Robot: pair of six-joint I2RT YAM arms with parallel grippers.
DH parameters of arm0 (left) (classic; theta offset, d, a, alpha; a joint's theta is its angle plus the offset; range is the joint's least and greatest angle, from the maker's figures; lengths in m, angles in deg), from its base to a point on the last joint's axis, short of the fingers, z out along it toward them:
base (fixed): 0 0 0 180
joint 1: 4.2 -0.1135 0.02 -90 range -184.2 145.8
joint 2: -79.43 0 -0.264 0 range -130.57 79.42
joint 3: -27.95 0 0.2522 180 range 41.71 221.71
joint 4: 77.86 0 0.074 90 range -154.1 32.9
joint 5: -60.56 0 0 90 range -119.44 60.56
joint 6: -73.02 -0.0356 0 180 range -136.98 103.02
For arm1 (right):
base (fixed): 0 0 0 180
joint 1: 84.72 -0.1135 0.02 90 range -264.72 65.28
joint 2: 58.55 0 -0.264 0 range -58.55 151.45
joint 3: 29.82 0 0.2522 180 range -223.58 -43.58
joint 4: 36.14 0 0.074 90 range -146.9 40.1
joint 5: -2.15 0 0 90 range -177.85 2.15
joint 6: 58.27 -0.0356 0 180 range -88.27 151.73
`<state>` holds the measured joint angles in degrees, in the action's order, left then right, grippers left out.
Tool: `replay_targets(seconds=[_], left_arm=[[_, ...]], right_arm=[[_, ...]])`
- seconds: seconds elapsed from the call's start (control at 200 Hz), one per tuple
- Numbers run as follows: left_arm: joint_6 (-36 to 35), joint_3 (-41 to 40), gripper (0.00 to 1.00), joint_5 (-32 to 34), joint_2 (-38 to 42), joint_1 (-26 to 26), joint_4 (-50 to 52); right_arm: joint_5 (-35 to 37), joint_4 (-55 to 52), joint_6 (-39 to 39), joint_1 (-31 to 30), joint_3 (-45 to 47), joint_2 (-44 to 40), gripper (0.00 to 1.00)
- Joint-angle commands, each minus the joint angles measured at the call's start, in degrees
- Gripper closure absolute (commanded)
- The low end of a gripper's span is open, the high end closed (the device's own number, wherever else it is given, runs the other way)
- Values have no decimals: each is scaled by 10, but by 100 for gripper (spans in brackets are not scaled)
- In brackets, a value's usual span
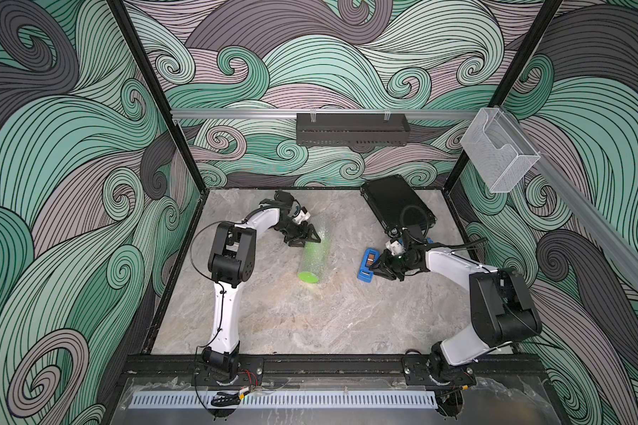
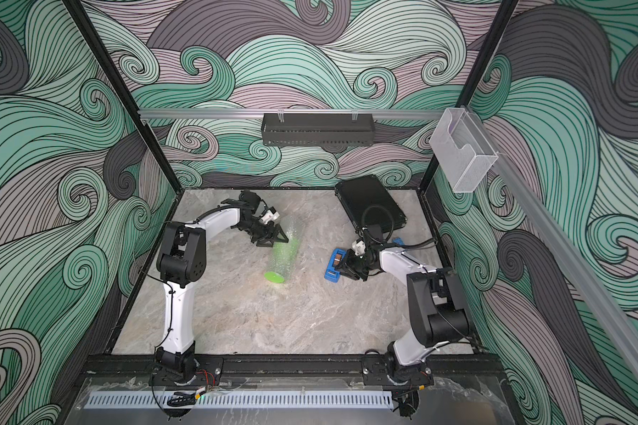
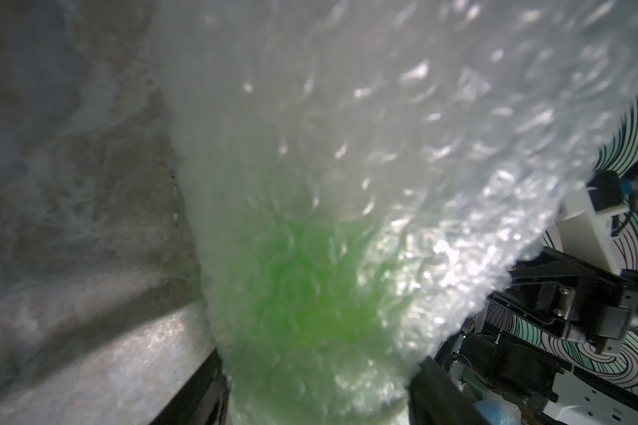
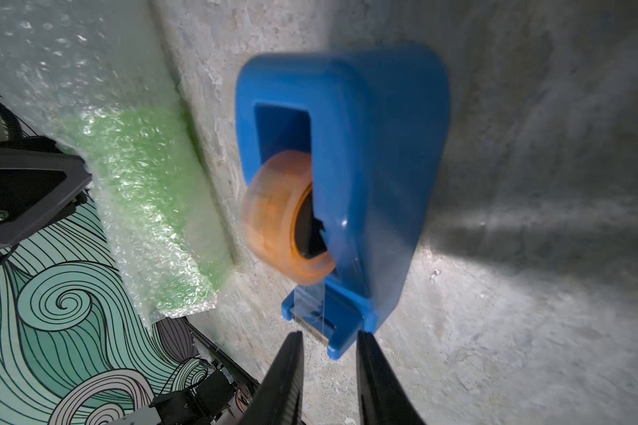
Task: Wrap wine glasses in bubble wrap
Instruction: Pull the tape from the tape cutter.
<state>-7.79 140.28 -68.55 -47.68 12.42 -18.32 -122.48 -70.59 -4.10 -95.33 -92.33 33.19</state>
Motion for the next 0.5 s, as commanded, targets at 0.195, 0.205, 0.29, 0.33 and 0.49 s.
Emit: replay_targets(seconds=[0.195, 0.205, 0.29, 0.33, 0.49], left_arm=[[-15, -41, 32, 117, -33, 11, 38], [-15, -42, 32, 117, -33, 11, 38], [-15, -45, 32, 117, -31, 14, 36], [-16, -45, 32, 118, -30, 13, 35], [-16, -47, 32, 119, -32, 15, 34]], right_arm=[[-19, 112, -39, 10, 26, 34, 74], [-19, 115, -40, 10, 27, 35, 74], [-23, 125, -47, 10, 30, 41, 76], [-22, 130, -49, 9, 34, 42, 76], [-42, 149, -69, 10, 40, 39, 76]])
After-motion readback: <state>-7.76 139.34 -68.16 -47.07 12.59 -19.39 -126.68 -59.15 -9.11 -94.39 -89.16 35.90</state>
